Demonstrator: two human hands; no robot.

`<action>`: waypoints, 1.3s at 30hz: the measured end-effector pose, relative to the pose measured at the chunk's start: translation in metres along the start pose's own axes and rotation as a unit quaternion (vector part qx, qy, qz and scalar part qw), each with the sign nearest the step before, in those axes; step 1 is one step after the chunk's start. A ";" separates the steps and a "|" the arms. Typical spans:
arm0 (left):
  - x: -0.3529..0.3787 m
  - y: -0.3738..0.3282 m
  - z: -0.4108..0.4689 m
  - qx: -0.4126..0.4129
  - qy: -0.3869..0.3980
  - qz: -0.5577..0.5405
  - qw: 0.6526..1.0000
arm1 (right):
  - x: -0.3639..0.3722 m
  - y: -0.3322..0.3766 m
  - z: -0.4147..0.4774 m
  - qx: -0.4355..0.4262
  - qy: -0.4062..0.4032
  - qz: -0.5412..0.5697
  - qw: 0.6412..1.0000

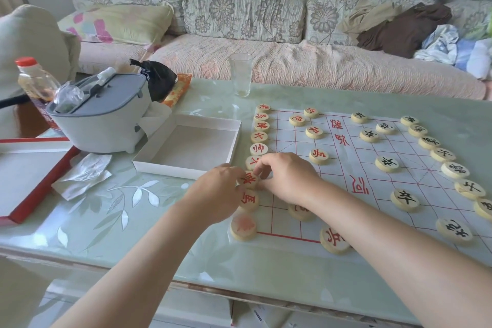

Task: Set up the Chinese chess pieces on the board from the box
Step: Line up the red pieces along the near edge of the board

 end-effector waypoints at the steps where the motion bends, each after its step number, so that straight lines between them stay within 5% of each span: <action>1: -0.001 0.001 0.001 -0.003 -0.005 0.002 1.000 | -0.001 -0.001 0.002 0.001 -0.002 0.000 1.000; 39: -0.002 -0.001 -0.003 0.013 -0.010 0.044 0.999 | 0.001 -0.003 0.003 -0.001 0.003 0.030 1.000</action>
Point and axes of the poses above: each hand's wrist, its own z-axis towards the middle knuckle, its own x-axis out of the palm, y = z × x, the point moved 1 cm from there along z, towards the middle knuckle, and after that the axes turned 14 degrees about x, right-handed, at the moved point
